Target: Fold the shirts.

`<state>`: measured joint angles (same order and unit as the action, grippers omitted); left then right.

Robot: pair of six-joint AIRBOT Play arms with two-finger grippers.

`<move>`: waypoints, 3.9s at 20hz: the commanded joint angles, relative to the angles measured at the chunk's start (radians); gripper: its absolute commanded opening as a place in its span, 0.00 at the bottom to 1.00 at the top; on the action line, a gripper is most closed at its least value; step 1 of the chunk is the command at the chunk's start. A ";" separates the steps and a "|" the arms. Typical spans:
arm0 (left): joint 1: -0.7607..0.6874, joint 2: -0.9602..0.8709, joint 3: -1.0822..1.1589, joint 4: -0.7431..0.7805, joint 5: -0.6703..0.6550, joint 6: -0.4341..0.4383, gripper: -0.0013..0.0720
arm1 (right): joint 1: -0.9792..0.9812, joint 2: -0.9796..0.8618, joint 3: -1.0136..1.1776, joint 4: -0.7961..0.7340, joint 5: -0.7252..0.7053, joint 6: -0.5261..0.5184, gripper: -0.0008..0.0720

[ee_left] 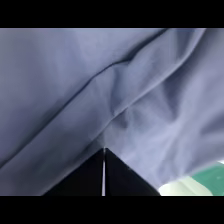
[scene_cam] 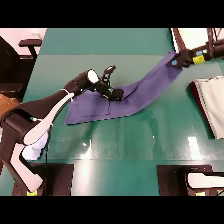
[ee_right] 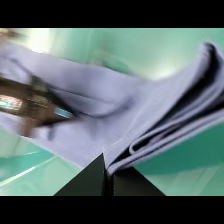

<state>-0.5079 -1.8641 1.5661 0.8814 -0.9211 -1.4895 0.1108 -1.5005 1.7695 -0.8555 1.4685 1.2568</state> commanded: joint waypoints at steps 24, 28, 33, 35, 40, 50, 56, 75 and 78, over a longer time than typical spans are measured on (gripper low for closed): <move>0.682 0.626 0.148 0.293 -0.270 0.006 0.05 | 0.795 -0.398 0.285 0.143 -0.296 -0.109 0.79; 0.682 0.629 0.148 0.290 -0.327 0.024 0.05 | 0.651 -0.306 0.091 0.000 -0.172 -0.041 0.77; 0.682 0.626 0.148 0.282 -0.360 0.024 0.05 | 0.370 -0.149 -0.281 -0.082 -0.239 0.088 0.77; 0.682 0.626 0.145 0.267 -0.357 0.024 0.05 | 0.275 -0.138 -0.373 -0.053 -0.260 0.109 0.77; 0.682 0.620 0.135 0.219 -0.348 0.025 0.05 | 0.230 -0.182 -0.492 0.100 -0.343 0.102 0.77; 0.664 0.620 0.135 0.177 -0.361 0.032 0.05 | 0.425 -0.435 -0.259 0.276 -0.389 0.054 0.59; 0.496 0.620 0.135 0.181 -0.323 0.061 0.05 | 0.393 -0.422 -0.124 0.213 -0.384 0.056 0.03; 0.352 0.620 0.135 0.180 -0.264 0.082 0.05 | -0.627 0.027 -0.056 -0.165 -0.269 0.193 0.03; 0.352 0.620 0.135 0.180 -0.264 0.075 0.05 | -0.638 0.028 -0.051 -0.163 -0.292 0.192 0.03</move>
<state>-0.1558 -1.2438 1.7016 1.0618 -1.1858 -1.4075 -0.4900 -1.4776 1.7145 -1.0176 1.1957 1.4494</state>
